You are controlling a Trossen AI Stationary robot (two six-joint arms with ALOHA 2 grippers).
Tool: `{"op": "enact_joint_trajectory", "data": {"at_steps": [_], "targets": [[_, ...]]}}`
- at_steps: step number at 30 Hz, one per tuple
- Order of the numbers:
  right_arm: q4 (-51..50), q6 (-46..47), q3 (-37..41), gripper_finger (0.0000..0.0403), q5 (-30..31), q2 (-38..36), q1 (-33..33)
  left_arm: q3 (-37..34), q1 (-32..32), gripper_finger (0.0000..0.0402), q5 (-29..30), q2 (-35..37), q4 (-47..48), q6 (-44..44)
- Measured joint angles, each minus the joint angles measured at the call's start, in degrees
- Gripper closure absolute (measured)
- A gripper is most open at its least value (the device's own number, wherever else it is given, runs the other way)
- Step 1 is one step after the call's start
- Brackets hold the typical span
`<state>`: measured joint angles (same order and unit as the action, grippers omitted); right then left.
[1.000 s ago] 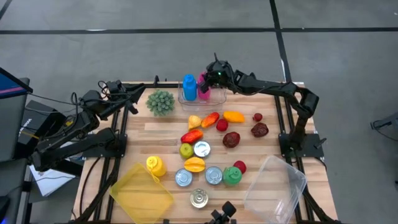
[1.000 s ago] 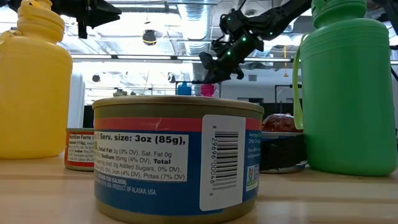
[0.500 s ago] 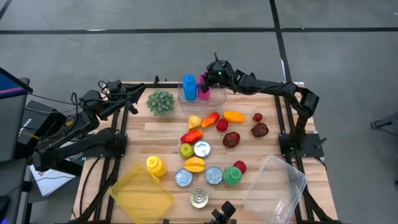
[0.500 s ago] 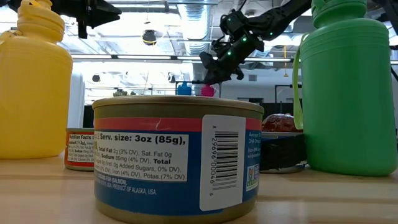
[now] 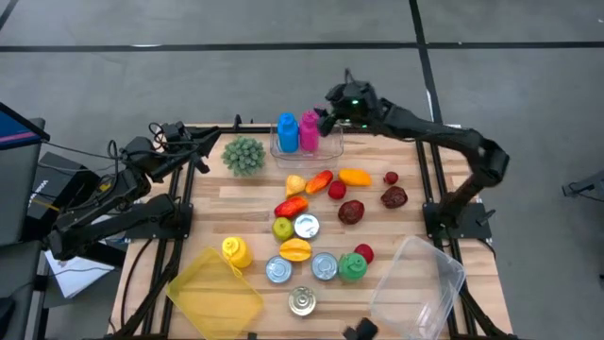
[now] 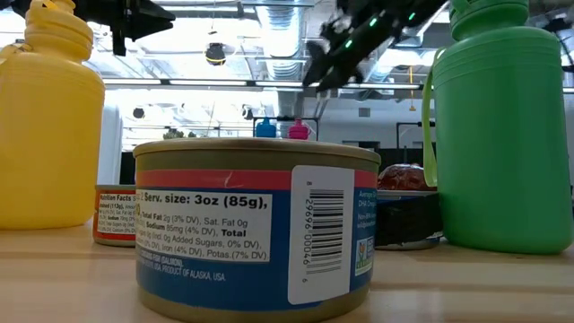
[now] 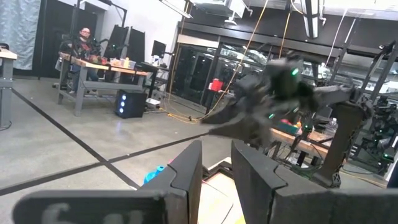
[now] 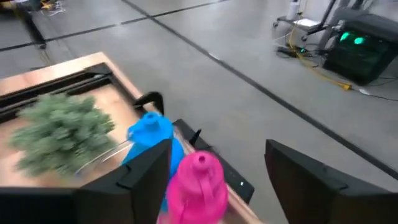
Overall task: Pick & Place Food Item
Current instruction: Put the green water bottle into the transparent bin
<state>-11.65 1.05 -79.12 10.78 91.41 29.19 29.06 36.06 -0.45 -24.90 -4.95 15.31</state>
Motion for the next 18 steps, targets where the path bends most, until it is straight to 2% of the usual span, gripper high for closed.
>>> {"op": "enact_joint_trajectory", "data": {"at_steps": [4,8,14,18], "targets": [[-9.98,0.42,-0.01,0.0130,-7.15,-9.52,-1.28,0.00,0.01,0.0325,0.00,-0.01,0.00,0.02],[-22.78,-1.35,-0.03,0.0127,-13.34,-17.26,-6.44,0.00,0.01,0.0325,0.00,-0.01,0.00,0.00],[-35.77,4.30,0.01,0.0127,-15.70,-24.45,-21.08,0.00,-0.01,0.0325,0.00,-0.01,0.00,0.00],[-37.84,13.25,0.01,0.0127,-14.92,-27.21,-32.15,0.00,-0.01,0.0325,0.00,0.00,0.00,0.00]]}}
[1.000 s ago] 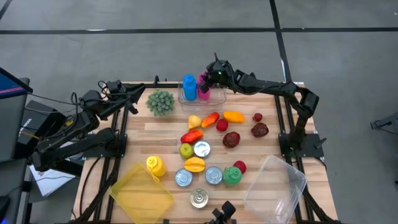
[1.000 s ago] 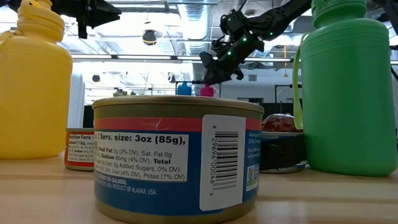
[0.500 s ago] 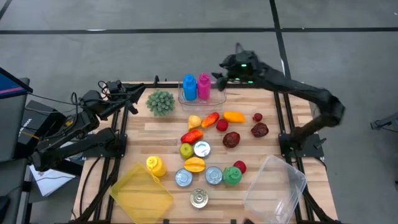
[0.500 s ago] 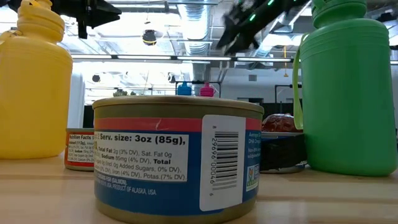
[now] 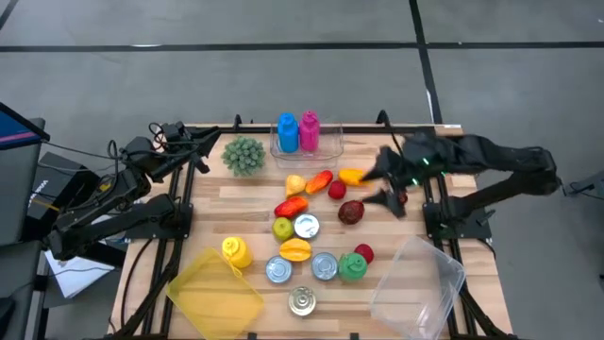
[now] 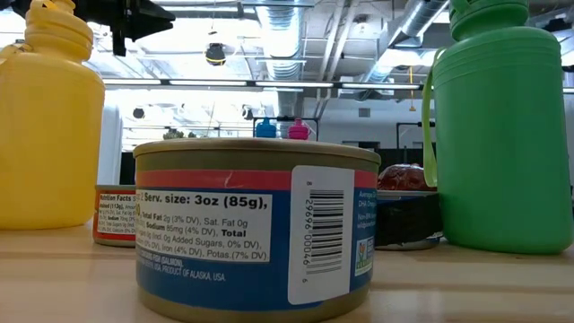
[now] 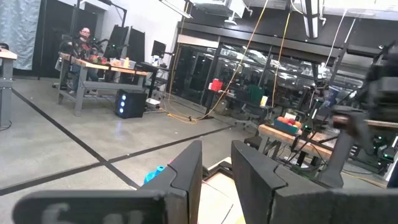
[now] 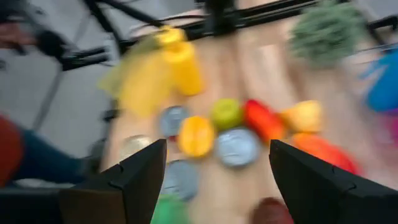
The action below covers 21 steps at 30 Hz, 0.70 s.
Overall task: Pick & Place Food Item
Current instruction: Put the green water bottle into the transparent bin
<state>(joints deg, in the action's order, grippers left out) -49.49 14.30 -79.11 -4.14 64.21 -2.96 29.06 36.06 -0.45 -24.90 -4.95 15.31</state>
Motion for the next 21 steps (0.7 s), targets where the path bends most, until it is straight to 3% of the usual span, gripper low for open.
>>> {"op": "enact_joint_trajectory", "data": {"at_steps": [6,12,21], "targets": [[-2.25,7.50,0.00,0.0127,10.69,-0.57,-14.58,0.00,0.02,0.0325,0.00,0.00,0.00,0.02],[-1.05,11.59,2.74,0.0126,20.51,2.26,-23.34,0.00,0.00,0.0325,-0.01,-0.01,0.00,0.03],[11.27,16.42,13.10,0.0127,22.14,3.69,-29.64,0.00,0.00,0.0325,-0.02,0.00,0.02,0.17]]}}
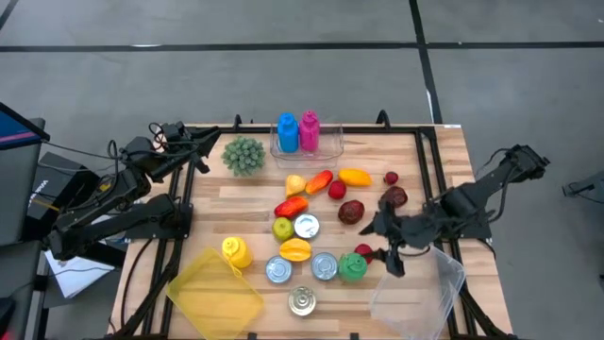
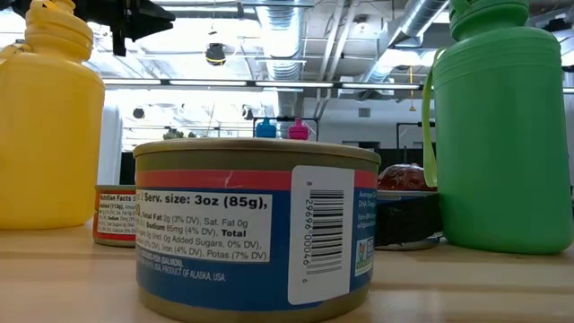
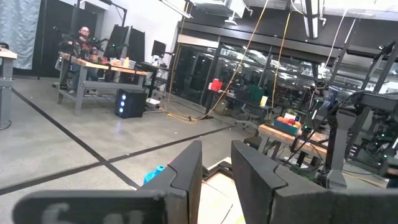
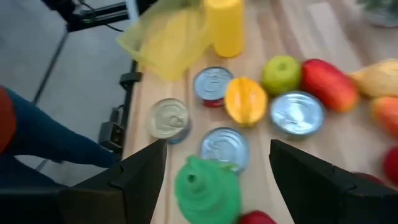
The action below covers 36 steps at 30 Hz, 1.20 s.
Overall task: Pick & Place Food Item
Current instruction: Put the green water bottle into the transparent bin
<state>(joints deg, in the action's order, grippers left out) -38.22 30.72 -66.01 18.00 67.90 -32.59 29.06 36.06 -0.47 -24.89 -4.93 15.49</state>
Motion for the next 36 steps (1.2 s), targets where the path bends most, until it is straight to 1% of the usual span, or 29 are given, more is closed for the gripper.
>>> {"op": "enact_joint_trajectory", "data": {"at_steps": [6,14,18,25,36], "targets": [[5.74,0.85,5.49,0.0127,0.09,-0.02,-1.91,0.00,0.00,0.0325,0.02,0.00,-0.01,0.00],[12.53,0.85,11.20,0.0127,0.09,0.07,-2.34,0.00,-0.01,0.0325,0.02,-0.01,0.00,0.00],[18.00,0.84,13.69,0.0127,0.15,-0.01,-2.65,0.00,0.00,0.0325,0.01,-0.01,0.00,0.01],[17.05,0.40,14.13,0.0127,1.16,0.94,-2.69,-0.02,0.00,0.0325,0.01,-0.01,0.02,0.02],[19.10,0.69,14.00,0.0127,1.61,6.57,-3.80,-0.02,-0.01,0.0325,0.02,-0.01,0.13,0.02]]}}
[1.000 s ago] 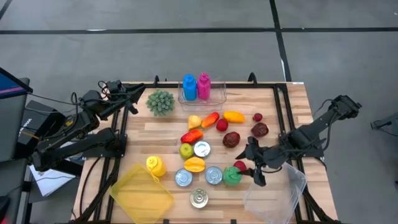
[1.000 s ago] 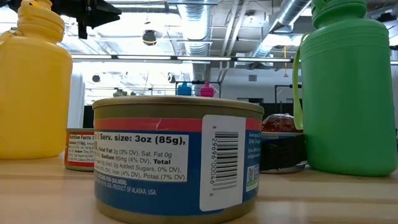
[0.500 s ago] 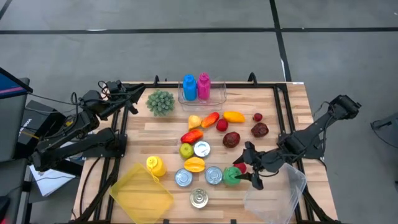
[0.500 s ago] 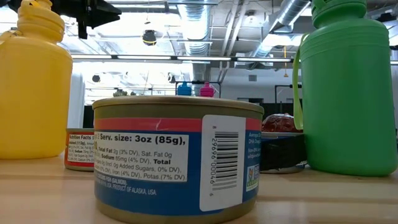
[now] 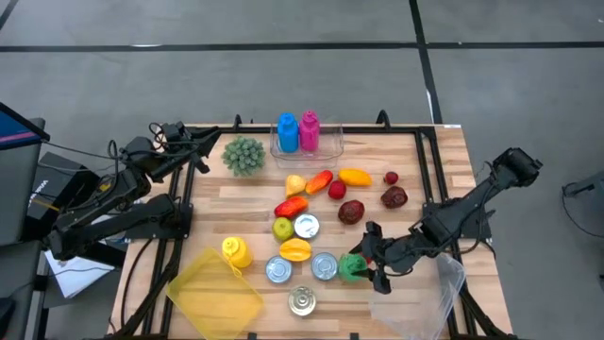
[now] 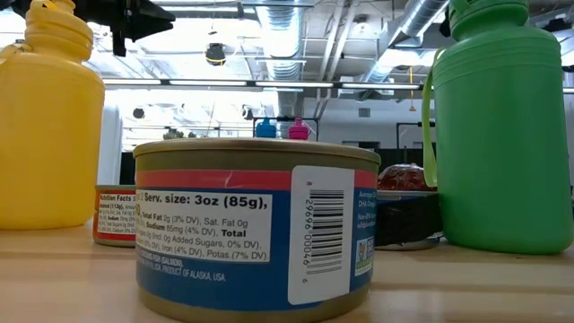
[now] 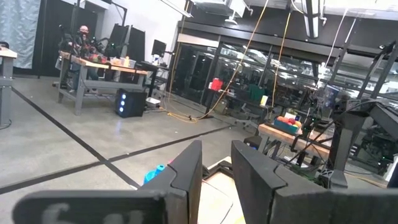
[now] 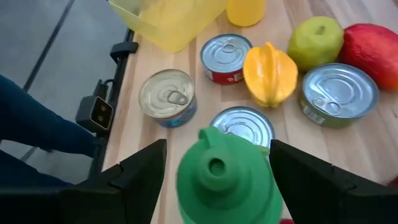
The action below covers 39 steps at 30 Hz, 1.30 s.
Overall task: Pick & Place Food Item
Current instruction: Put the green water bottle into the transparent bin
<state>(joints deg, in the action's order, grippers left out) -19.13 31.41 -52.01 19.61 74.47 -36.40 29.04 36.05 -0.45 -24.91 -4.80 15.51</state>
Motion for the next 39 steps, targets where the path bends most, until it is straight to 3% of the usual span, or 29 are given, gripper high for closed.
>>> {"op": "enact_joint_trajectory", "data": {"at_steps": [18,22,33,39], "targets": [[-0.34,0.08,0.00,0.0132,2.97,-0.10,-0.36,0.00,0.02,0.0325,0.17,0.00,0.02,0.00],[-0.31,-0.33,0.00,0.0171,2.98,-0.10,-0.36,0.00,0.02,0.0325,0.20,0.00,0.04,0.00],[0.02,-2.17,-0.15,0.0337,3.59,-0.23,-0.36,0.00,0.02,0.0325,0.21,0.00,0.04,0.00],[0.34,-2.64,-0.13,0.0358,3.53,-0.54,-0.27,0.00,0.01,0.0325,0.22,0.00,0.04,0.00]]}}
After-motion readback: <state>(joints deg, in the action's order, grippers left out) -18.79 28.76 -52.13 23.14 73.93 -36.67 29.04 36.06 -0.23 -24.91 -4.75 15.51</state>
